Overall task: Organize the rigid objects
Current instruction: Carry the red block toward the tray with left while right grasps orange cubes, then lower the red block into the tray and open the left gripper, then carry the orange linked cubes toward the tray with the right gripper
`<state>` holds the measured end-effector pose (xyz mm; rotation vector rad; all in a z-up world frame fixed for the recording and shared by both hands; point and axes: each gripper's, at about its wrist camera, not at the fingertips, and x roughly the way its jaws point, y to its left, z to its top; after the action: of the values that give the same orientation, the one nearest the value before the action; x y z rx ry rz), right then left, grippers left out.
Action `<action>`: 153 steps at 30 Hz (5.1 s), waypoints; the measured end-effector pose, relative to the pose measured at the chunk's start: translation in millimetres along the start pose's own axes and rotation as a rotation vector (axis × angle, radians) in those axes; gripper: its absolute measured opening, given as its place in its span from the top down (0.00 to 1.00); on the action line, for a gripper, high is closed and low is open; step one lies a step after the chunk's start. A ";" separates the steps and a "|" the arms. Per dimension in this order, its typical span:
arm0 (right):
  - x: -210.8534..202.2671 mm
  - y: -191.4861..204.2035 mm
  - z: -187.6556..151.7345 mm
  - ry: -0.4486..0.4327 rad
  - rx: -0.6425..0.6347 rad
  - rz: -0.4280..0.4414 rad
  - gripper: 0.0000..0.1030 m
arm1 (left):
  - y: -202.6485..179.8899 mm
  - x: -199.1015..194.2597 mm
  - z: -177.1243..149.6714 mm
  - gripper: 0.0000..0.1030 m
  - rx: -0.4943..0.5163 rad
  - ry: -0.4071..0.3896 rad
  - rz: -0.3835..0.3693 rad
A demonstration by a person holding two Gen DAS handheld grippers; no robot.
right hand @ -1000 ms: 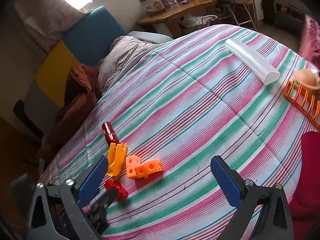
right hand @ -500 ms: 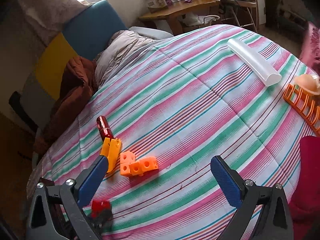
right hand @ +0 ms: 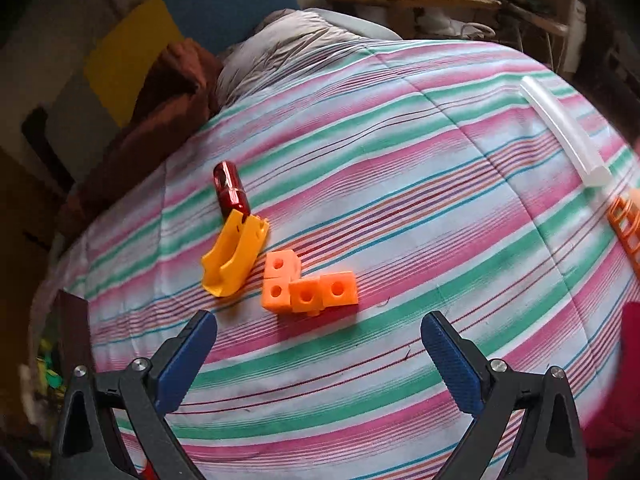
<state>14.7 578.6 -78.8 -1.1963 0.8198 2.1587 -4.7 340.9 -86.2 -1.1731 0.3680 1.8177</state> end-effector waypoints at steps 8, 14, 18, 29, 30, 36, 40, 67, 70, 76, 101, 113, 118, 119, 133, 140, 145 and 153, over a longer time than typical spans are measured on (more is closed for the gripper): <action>21.8 15.8 6.5 0.040 -0.092 -0.099 0.00 | 4.8 -36.1 -4.7 0.86 -0.017 -0.070 -0.005; 40.6 24.8 6.2 0.040 -0.160 -0.209 0.42 | 15.6 -70.6 -8.7 0.86 -0.043 -0.145 0.029; 34.7 31.1 -10.9 0.060 -0.219 -0.184 0.42 | 28.0 -93.9 -10.7 0.86 -0.071 -0.192 0.072; 21.9 46.3 -53.9 0.129 -0.367 -0.095 0.40 | 73.8 -161.6 -32.8 0.86 -0.167 -0.318 0.275; 21.6 45.5 -53.8 0.126 -0.372 -0.096 0.40 | 77.2 -167.1 -36.3 0.86 -0.175 -0.325 0.296; 21.3 50.4 -64.4 0.082 -0.429 -0.123 0.40 | 99.0 -187.4 -54.3 0.86 -0.227 -0.349 0.379; 20.7 50.4 -66.3 0.078 -0.439 -0.128 0.40 | 111.7 -195.7 -67.6 0.86 -0.262 -0.352 0.419; 27.6 63.2 -61.8 0.054 -0.506 -0.152 0.42 | 229.6 -200.9 -155.6 0.86 -0.596 -0.256 0.390; 27.9 63.4 -61.2 0.054 -0.507 -0.151 0.42 | 232.4 -199.0 -142.0 0.86 -0.565 -0.265 0.389; 29.4 63.5 -60.5 0.051 -0.513 -0.156 0.42 | 252.4 -175.9 -114.7 0.86 -0.563 -0.230 0.400; 29.2 65.3 -62.1 0.046 -0.523 -0.161 0.42 | 244.0 -163.7 -134.9 0.76 -0.545 -0.190 0.497; 28.9 71.9 -64.1 0.009 -0.565 -0.194 0.43 | 207.5 -231.4 -138.0 0.73 -0.472 -0.326 0.575; 30.1 74.3 -65.0 -0.004 -0.572 -0.203 0.42 | 199.5 -240.1 -142.5 0.73 -0.458 -0.339 0.590; 30.0 74.4 -65.0 -0.003 -0.569 -0.202 0.42 | 198.4 -240.6 -143.6 0.73 -0.457 -0.338 0.589; 29.0 75.7 -67.9 -0.007 -0.575 -0.209 0.42 | 177.6 -237.6 -139.6 0.73 -0.427 -0.331 0.566; 30.1 76.4 -66.4 -0.004 -0.575 -0.210 0.42 | 163.8 -224.7 -129.0 0.73 -0.370 -0.308 0.562; 30.1 74.7 -65.3 0.006 -0.555 -0.198 0.43 | 157.7 -218.4 -123.6 0.73 -0.355 -0.302 0.534; 30.1 70.7 -63.0 0.071 -0.499 -0.145 0.43 | 147.4 -209.9 -119.6 0.73 -0.320 -0.289 0.505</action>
<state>-14.1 490.3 -114.1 -1.5242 0.2070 2.2777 -29.6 71.9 -2.1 -1.0644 0.2208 2.5256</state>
